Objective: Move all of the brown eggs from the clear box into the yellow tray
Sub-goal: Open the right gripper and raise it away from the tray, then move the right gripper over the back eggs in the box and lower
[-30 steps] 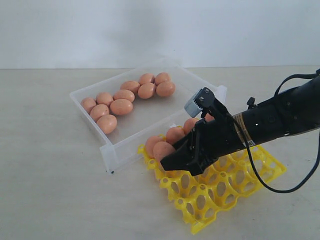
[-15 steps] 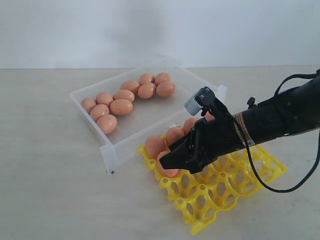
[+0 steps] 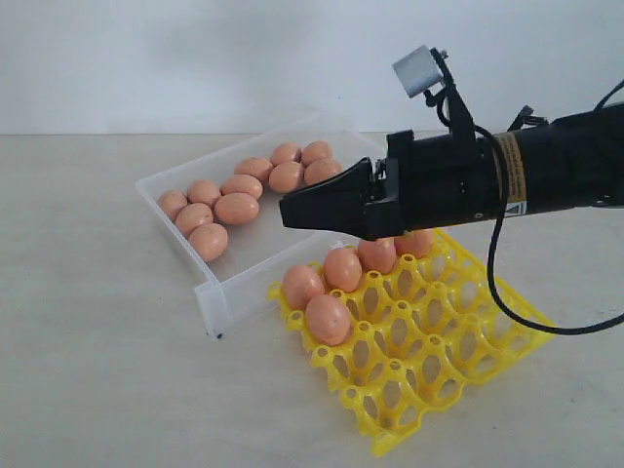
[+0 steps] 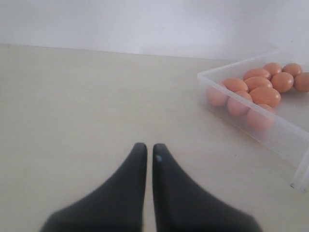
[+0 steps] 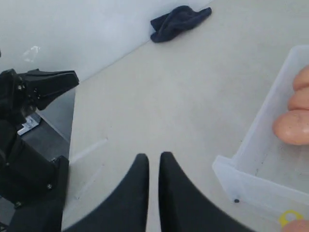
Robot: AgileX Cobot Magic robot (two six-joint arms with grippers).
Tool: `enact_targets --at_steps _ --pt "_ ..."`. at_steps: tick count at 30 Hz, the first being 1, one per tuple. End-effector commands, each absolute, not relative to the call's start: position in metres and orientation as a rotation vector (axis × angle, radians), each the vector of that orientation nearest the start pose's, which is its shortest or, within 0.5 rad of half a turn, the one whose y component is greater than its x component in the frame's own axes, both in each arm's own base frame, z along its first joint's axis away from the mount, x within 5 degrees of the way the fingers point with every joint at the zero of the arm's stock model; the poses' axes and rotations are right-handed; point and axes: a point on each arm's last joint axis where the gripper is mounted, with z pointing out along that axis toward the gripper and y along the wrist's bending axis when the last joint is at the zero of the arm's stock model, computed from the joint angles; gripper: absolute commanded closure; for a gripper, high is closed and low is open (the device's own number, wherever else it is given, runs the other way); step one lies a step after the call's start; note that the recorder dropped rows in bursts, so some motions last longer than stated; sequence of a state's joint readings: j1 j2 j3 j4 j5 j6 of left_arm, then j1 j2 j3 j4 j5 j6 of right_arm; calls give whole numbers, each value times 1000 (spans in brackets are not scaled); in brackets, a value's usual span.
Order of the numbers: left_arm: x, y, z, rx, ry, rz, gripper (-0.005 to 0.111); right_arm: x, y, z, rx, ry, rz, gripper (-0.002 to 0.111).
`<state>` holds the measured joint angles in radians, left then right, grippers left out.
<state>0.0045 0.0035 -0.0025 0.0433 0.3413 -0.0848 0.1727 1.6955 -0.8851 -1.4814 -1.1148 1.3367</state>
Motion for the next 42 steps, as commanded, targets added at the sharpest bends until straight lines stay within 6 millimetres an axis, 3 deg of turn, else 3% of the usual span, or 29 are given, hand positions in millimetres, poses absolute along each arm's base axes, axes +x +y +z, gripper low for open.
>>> enact_targets --at_steps 1,3,5,10,15,17,19,21,23,25,26,28,31,34,36,37,39,42 --pt "54 2 183 -60 1820 -16 103 279 147 234 -978 1830 1163 109" --pt "54 2 183 -60 1820 -16 103 273 157 233 -1140 1886 1025 109" --pt "54 2 183 -60 1820 -16 103 275 172 234 -1087 1959 906 109" --pt "54 2 183 -60 1820 -16 103 286 199 248 -1001 1925 509 109" --pt "54 2 183 -60 1820 -16 103 299 194 259 -952 1793 -168 109" --pt "54 2 183 -60 1820 -16 103 303 180 263 -901 1791 -426 109" --pt "54 2 183 -60 1820 -16 103 312 159 264 -773 1923 -568 109" --pt "54 2 183 -60 1820 -16 103 324 141 266 -691 2083 -532 109" --pt "54 2 183 -60 1820 -16 103 339 127 276 -641 2236 -389 109" --pt "54 2 183 -60 1820 -16 103 353 118 291 -705 2460 -95 109" --pt "54 2 183 -60 1820 -16 103 360 123 297 -783 2557 202 109" --pt "54 2 183 -60 1820 -16 103 374 134 294 -931 2641 425 109" --pt "54 2 183 -60 1820 -16 103 404 148 274 -1110 2579 458 109" --pt "54 2 183 -60 1820 -16 103 418 161 258 -1229 2402 541 107" --pt "54 2 183 -60 1820 -16 103 421 170 248 -1269 2328 657 99" --pt "54 2 183 -60 1820 -16 103 423 172 240 -1280 2323 680 88" --pt "54 2 183 -60 1820 -16 103 428 170 228 -1297 2341 632 69" --pt "54 2 183 -60 1820 -16 103 440 168 218 -1230 2340 531 60"
